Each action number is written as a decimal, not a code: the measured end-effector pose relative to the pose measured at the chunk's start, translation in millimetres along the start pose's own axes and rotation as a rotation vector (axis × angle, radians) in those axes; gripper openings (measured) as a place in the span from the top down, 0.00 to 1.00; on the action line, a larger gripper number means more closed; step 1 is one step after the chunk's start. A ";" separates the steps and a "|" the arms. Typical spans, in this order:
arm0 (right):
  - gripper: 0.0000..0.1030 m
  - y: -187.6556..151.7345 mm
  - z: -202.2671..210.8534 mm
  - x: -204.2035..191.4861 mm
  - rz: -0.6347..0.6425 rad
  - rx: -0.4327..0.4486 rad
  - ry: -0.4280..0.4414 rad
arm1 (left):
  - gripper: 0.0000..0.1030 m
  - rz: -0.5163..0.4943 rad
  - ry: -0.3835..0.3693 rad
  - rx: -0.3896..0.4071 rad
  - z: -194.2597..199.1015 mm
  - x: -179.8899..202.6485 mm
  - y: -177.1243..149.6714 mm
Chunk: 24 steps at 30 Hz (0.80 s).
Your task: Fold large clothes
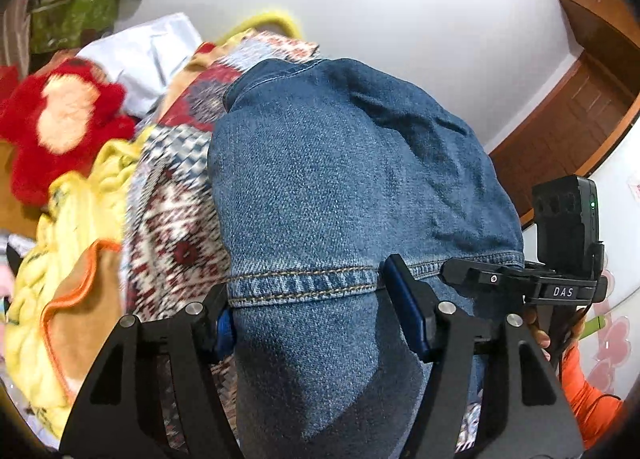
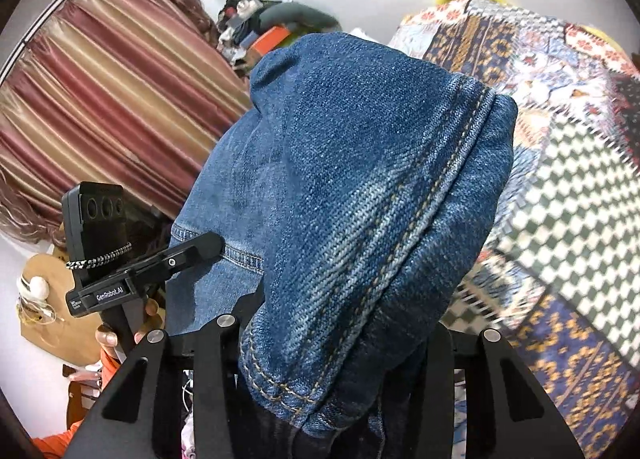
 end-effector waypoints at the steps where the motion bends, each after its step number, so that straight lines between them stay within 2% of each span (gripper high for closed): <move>1: 0.59 -3.1 -8.8 0.6 -0.008 -0.015 0.003 | 0.36 0.008 0.008 -0.013 -2.3 -6.7 -5.2; 8: 0.59 -36.3 -86.3 23.8 -0.107 -0.185 -0.004 | 0.36 0.096 0.051 -0.133 -41.1 -65.9 -50.0; 13: 0.59 -46.4 -119.5 44.1 -0.114 -0.242 -0.028 | 0.37 0.059 0.151 -0.144 -62.0 -94.0 -65.8; 15: 0.57 -42.3 -124.5 47.0 -0.105 -0.248 -0.031 | 0.37 0.030 0.171 -0.152 -67.0 -97.0 -69.9; 20: 0.46 -47.7 -121.3 56.5 -0.076 -0.265 -0.051 | 0.36 0.003 0.198 -0.150 -68.8 -94.8 -78.6; 24: 0.45 -62.3 -101.2 64.0 -0.066 -0.250 -0.071 | 0.36 -0.045 0.247 -0.145 -62.7 -89.1 -88.5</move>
Point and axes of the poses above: each gripper's, at about its wrist camera, not at the fingertips, and z roughly against the way its jaws point, x to its right, y to its top, the point moved 6 cm from there along -z, roughly the way its jaws point, and after that the axes turned 1 degree about x, right-handed, at the moved point
